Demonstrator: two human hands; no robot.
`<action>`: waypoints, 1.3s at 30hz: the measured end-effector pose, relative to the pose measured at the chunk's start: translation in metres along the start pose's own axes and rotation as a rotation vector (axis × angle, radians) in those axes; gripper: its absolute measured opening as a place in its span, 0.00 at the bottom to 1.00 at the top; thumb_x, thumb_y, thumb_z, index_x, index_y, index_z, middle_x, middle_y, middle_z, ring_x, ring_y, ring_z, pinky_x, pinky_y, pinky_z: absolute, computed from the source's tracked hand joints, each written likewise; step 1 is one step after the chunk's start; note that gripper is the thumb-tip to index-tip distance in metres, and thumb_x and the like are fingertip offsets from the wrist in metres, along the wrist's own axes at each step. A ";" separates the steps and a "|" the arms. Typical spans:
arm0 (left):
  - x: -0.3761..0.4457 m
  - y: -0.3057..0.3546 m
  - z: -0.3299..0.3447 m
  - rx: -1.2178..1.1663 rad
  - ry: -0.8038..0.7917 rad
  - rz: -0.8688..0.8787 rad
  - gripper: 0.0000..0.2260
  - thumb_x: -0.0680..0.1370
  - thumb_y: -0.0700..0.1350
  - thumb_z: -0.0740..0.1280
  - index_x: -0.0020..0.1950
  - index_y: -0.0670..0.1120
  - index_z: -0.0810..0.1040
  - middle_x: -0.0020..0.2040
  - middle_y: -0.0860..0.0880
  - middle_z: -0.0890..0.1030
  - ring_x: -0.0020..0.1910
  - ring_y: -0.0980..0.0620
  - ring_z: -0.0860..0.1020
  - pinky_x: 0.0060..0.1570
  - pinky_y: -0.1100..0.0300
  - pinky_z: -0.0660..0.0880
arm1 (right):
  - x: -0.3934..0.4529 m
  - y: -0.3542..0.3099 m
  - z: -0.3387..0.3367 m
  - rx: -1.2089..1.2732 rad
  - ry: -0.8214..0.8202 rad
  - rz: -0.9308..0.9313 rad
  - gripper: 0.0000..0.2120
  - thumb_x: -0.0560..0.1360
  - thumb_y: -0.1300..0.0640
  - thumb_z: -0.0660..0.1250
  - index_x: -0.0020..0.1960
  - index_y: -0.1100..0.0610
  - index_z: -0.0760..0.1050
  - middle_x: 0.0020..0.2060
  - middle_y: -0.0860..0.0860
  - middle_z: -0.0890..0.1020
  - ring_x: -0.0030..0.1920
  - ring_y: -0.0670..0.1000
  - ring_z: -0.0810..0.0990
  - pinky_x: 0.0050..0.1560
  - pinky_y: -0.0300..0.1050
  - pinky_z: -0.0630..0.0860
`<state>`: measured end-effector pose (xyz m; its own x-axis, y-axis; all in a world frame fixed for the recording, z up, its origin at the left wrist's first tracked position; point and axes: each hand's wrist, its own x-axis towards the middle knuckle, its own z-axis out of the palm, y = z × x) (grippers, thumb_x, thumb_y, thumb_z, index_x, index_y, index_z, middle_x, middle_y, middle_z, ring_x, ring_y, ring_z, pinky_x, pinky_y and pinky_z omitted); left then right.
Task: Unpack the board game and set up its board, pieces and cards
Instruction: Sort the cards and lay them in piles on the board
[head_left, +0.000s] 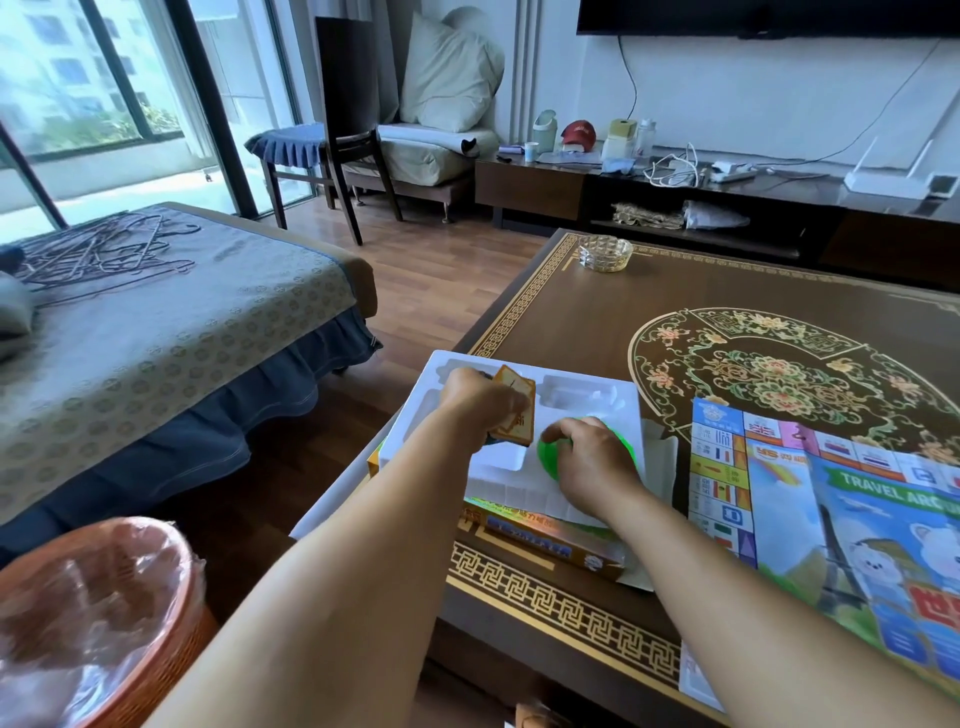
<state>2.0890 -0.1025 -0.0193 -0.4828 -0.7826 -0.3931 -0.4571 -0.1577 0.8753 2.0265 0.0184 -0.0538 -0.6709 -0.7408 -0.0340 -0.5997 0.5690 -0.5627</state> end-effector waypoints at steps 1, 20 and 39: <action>-0.006 0.002 0.000 -0.047 -0.021 0.004 0.09 0.73 0.39 0.72 0.44 0.41 0.73 0.40 0.43 0.78 0.37 0.48 0.78 0.29 0.57 0.77 | -0.001 -0.003 -0.003 0.051 0.041 0.018 0.16 0.80 0.61 0.53 0.61 0.54 0.75 0.63 0.56 0.73 0.62 0.57 0.71 0.58 0.45 0.68; -0.104 -0.005 0.141 -0.384 -0.498 -0.154 0.07 0.74 0.43 0.71 0.39 0.42 0.76 0.28 0.45 0.77 0.23 0.52 0.77 0.25 0.63 0.76 | -0.085 0.084 -0.088 0.869 0.231 0.366 0.11 0.75 0.57 0.68 0.56 0.55 0.80 0.50 0.55 0.84 0.53 0.56 0.82 0.60 0.56 0.76; -0.148 -0.066 0.274 -0.337 -0.634 -0.234 0.19 0.76 0.48 0.68 0.60 0.35 0.76 0.49 0.36 0.81 0.42 0.41 0.81 0.47 0.46 0.79 | -0.156 0.229 -0.093 1.183 0.281 0.671 0.10 0.79 0.61 0.59 0.48 0.56 0.80 0.47 0.60 0.84 0.46 0.60 0.82 0.42 0.54 0.79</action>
<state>1.9860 0.1887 -0.0959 -0.7852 -0.2251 -0.5768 -0.3968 -0.5323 0.7478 1.9528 0.2973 -0.1001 -0.8295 -0.2732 -0.4872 0.4958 0.0418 -0.8674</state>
